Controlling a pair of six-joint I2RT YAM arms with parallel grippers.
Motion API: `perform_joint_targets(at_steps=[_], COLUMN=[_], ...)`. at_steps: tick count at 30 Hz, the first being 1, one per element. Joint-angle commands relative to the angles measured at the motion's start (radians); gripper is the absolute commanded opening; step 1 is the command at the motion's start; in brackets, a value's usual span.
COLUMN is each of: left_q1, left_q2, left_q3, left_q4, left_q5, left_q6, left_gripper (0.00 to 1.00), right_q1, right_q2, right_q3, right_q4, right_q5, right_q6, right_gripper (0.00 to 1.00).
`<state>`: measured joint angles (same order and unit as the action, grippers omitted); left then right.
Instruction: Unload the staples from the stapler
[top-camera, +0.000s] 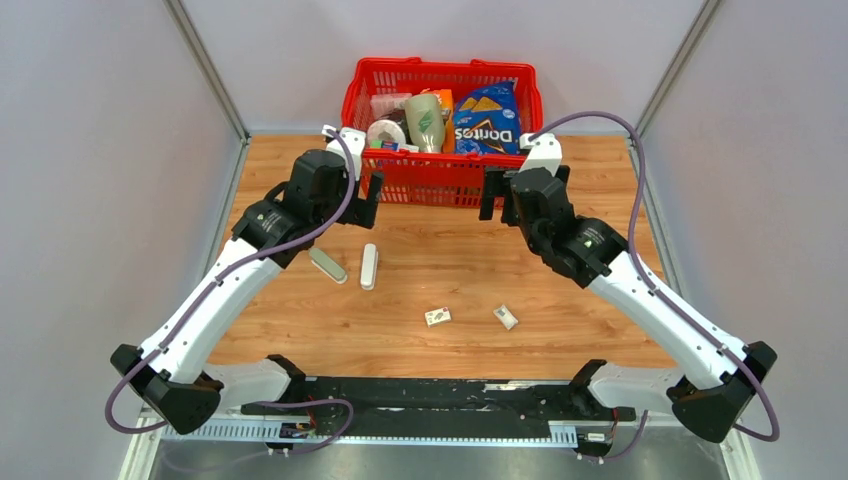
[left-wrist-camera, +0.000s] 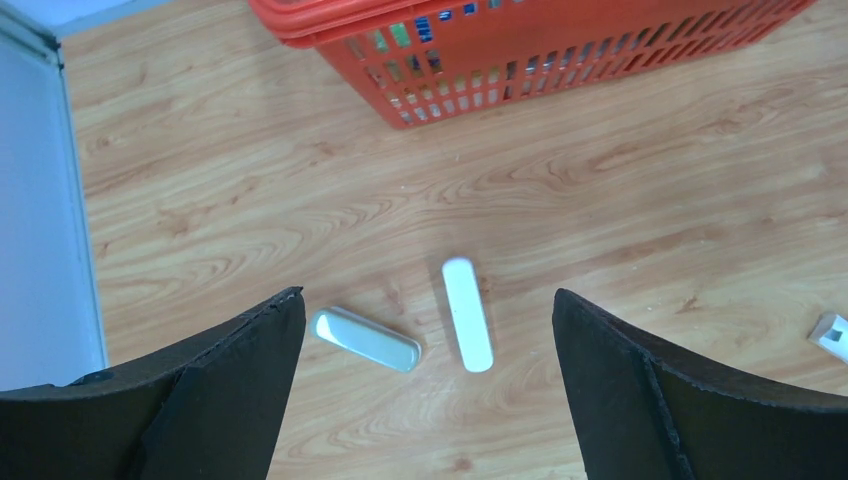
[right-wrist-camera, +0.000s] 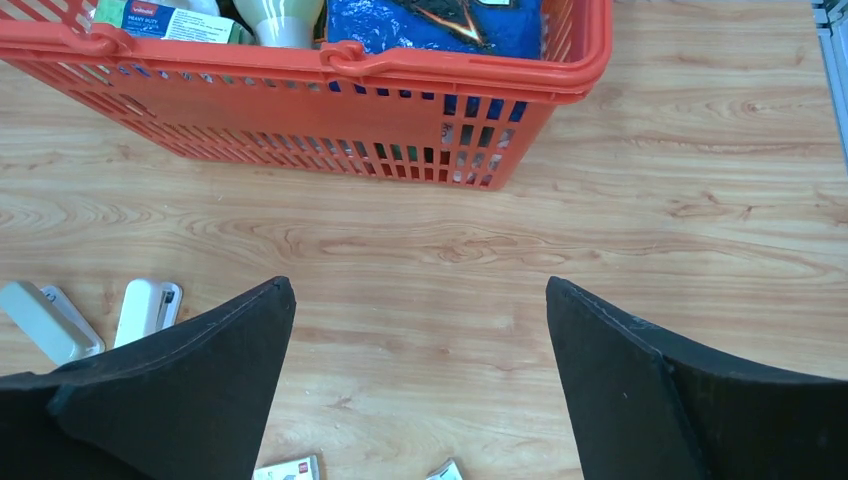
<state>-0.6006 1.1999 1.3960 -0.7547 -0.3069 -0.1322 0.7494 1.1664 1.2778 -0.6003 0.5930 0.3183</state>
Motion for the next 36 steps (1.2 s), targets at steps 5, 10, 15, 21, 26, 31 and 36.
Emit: perform_joint_targets(at_steps=[5, 10, 15, 21, 26, 31, 36], left_q1=[0.001, 0.001, 0.002, 0.129, 0.177, 0.211, 0.220], left_q2=[-0.025, 0.003, 0.044, 0.090, 0.130, 0.193, 0.234], left_q3=[0.003, 0.003, -0.049, -0.150, -0.233, -0.258, -0.285], left_q4=[-0.054, -0.098, -0.120, -0.043, -0.002, -0.007, -0.015], left_q5=[-0.191, -0.276, -0.392, -0.281, -0.274, -0.252, -0.241], left_q6=[-0.141, -0.219, -0.384, -0.501, -0.598, -0.707, -0.845], left_gripper=[0.99, 0.99, 1.00, 1.00, 1.00, 0.98, 0.98], right_q1=[0.001, 0.001, 0.001, -0.001, 0.001, 0.001, 0.002], right_q2=[0.044, 0.058, 0.094, 0.093, 0.075, 0.076, 0.093], right_q3=[0.083, 0.081, 0.068, 0.011, -0.031, -0.055, -0.048], right_q4=[-0.090, -0.102, -0.125, -0.121, -0.113, -0.092, -0.099], right_q5=[0.045, 0.037, -0.045, -0.150, -0.191, -0.245, -0.269], right_q6=[-0.018, -0.031, -0.016, 0.013, 0.021, 0.033, 0.033], right_gripper=[1.00, 1.00, 1.00, 1.00, 1.00, 1.00, 1.00])
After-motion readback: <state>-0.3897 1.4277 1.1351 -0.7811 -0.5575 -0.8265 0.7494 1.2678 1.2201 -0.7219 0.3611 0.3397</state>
